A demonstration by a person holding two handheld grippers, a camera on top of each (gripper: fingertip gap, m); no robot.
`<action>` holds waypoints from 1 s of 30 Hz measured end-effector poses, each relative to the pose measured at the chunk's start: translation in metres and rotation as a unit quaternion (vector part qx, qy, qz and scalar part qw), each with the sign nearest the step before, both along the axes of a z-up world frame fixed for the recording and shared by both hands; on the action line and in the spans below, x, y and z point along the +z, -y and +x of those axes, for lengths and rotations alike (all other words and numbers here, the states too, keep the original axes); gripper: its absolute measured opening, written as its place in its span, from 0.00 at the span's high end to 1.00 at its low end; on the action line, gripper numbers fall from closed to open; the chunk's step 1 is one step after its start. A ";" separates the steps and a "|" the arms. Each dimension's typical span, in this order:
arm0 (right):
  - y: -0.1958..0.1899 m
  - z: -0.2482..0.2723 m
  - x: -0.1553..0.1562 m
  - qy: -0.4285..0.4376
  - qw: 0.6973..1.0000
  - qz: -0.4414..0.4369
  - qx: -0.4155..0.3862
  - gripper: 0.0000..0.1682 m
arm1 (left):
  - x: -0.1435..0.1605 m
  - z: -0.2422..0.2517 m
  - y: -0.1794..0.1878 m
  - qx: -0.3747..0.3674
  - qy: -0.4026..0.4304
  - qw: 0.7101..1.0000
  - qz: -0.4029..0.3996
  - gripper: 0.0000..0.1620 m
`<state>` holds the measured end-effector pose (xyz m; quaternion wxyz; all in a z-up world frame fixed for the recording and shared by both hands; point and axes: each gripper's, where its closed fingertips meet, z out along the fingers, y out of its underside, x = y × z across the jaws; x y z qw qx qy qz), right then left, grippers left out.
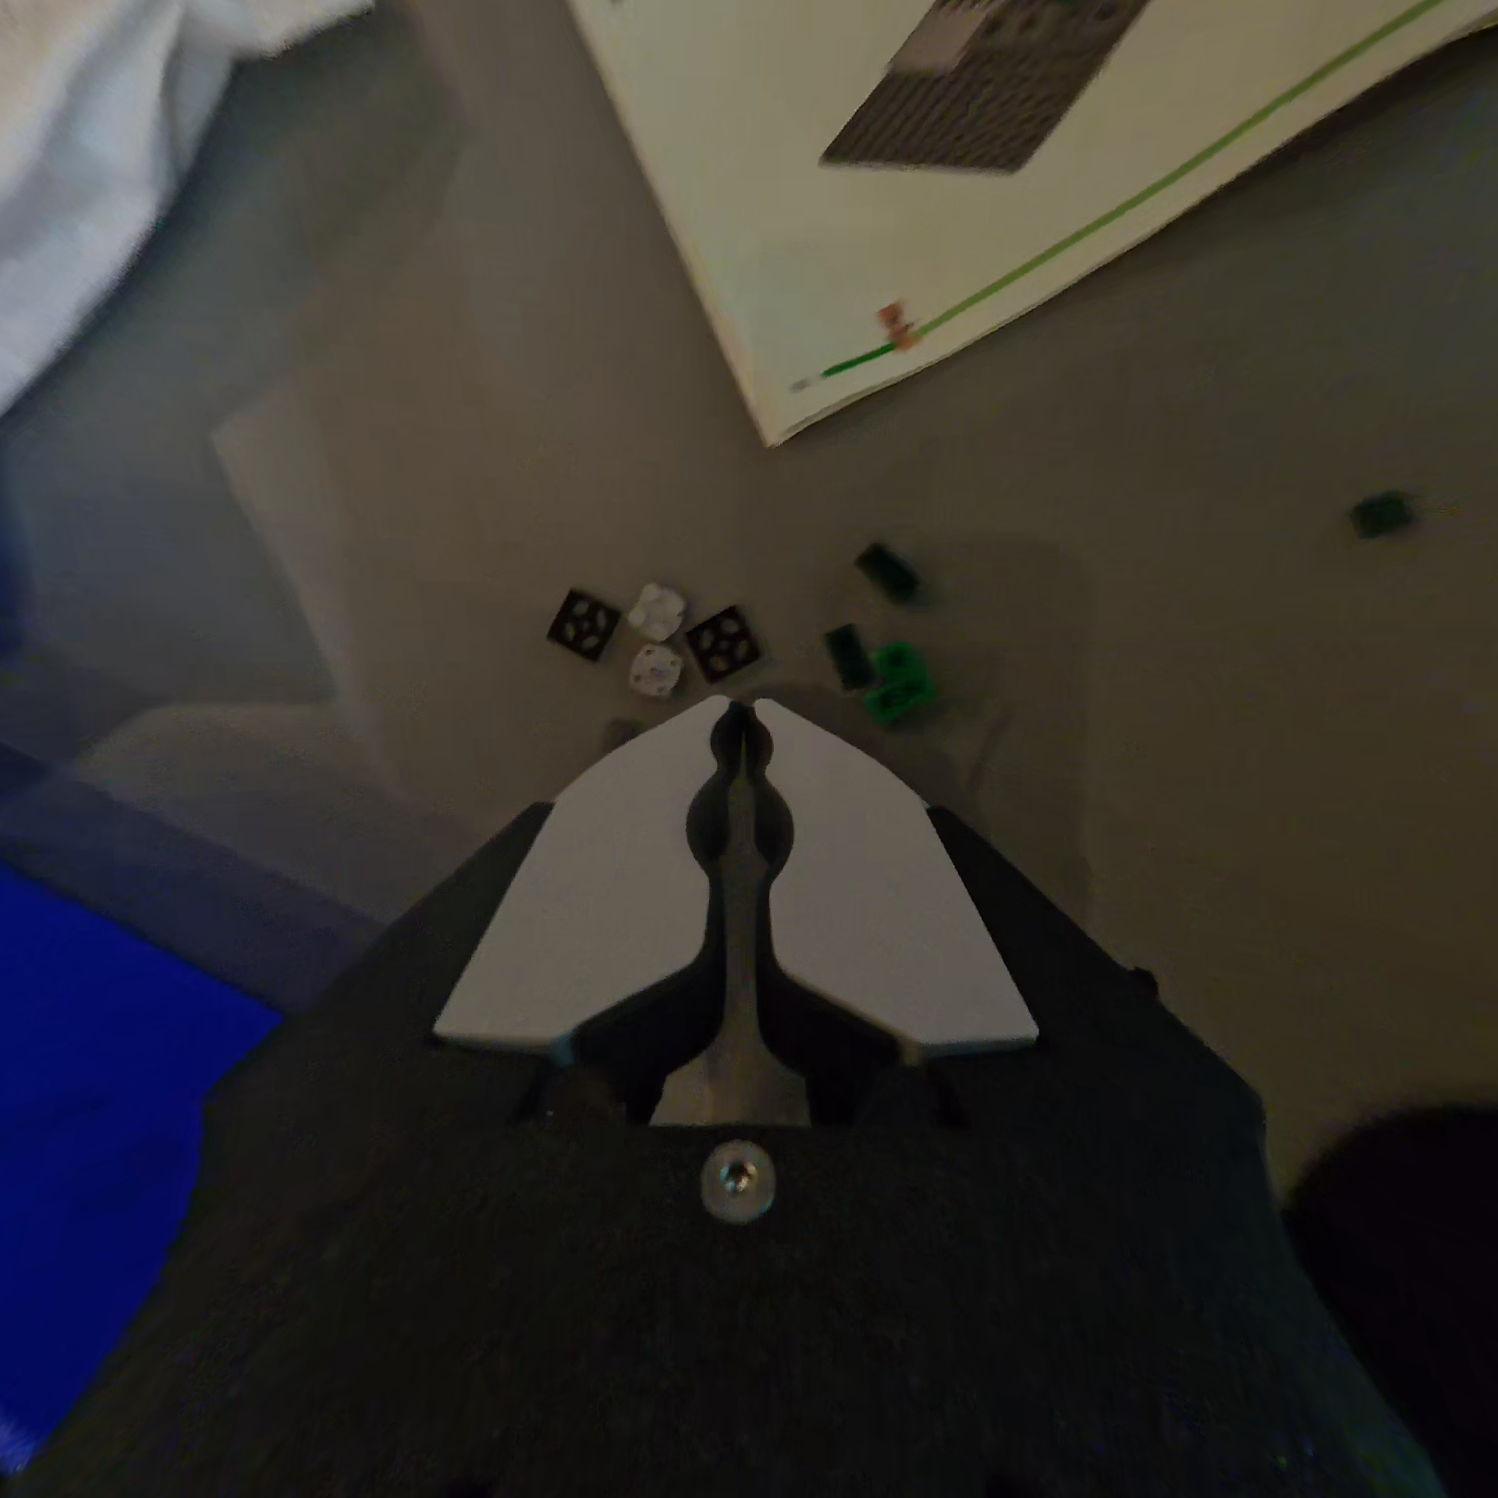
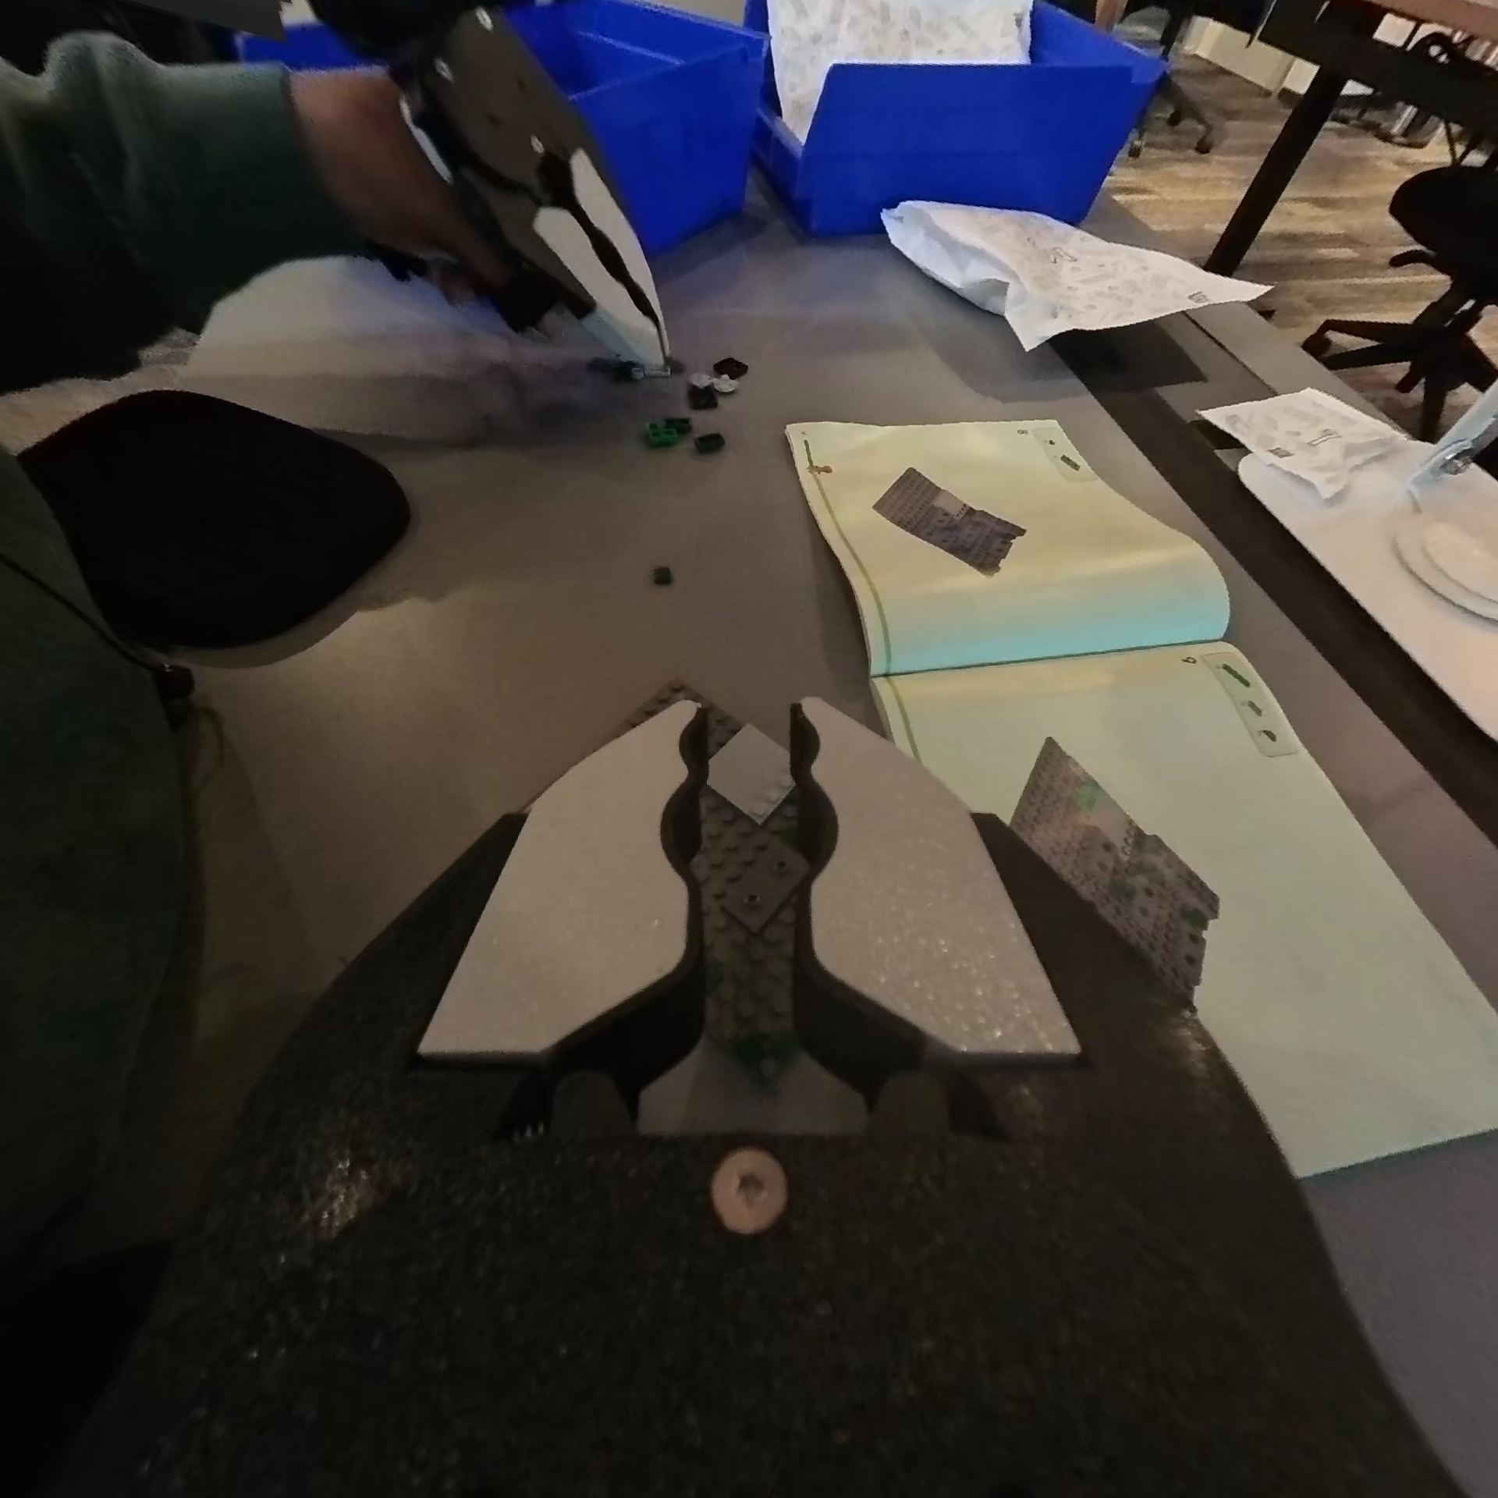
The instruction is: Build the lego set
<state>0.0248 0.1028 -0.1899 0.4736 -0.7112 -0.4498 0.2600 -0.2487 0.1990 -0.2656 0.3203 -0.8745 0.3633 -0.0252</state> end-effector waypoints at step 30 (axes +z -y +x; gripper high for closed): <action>0.003 -0.004 -0.007 0.007 1.000 -0.008 0.009 0.89 | -0.009 0.109 0.079 -0.229 0.054 0.971 -0.039 0.85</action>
